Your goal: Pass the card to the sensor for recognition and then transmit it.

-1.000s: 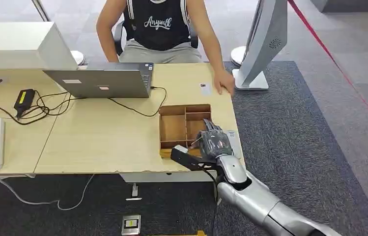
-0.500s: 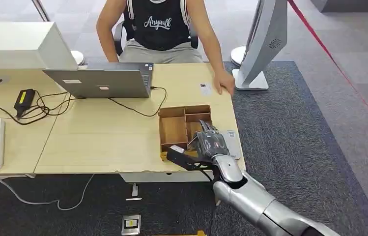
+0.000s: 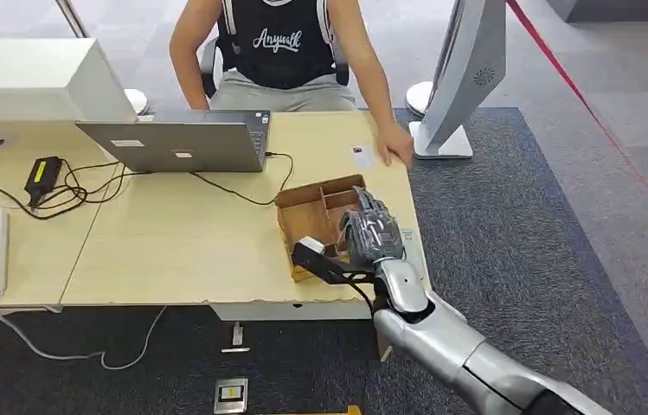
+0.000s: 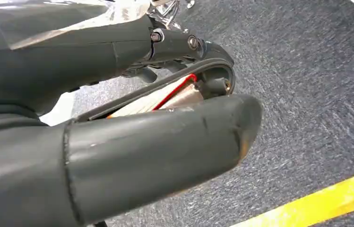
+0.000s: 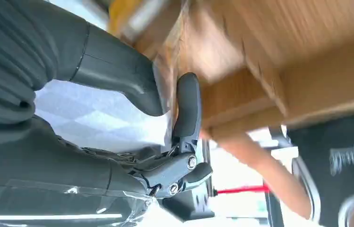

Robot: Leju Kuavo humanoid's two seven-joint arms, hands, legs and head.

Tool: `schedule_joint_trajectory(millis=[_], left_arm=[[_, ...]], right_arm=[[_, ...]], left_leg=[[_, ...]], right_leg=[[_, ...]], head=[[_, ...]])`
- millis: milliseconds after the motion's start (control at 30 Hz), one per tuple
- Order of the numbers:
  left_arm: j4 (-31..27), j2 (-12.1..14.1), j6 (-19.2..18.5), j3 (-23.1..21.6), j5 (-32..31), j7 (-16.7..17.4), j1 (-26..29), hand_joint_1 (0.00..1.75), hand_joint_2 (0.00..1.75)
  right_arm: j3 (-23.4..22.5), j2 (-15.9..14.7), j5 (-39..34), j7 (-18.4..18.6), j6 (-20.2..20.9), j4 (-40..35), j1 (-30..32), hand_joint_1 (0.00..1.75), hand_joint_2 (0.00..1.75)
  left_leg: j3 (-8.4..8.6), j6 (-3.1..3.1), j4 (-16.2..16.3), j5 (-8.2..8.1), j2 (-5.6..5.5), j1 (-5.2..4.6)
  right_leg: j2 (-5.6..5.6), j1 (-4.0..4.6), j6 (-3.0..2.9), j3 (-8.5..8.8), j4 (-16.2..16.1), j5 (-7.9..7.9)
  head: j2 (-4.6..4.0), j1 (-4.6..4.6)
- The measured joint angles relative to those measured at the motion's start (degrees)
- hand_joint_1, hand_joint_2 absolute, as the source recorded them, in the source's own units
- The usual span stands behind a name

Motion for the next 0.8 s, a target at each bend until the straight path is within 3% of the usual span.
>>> schedule_joint_trajectory(millis=[800], left_arm=[[0.00, -0.22, 0.31, -0.07, 0.00, -0.70, 0.06, 0.00, 0.00]], right_arm=[[-4.29, -1.90, 3.37, 1.88, -0.59, -9.93, -6.38, 1.75, 1.75]], left_leg=[[0.01, 0.00, 0.00, 0.00, -0.01, 0.00]], right_leg=[[0.00, 0.00, 0.00, 0.01, 0.01, 0.00]], head=[[0.00, 0.02]])
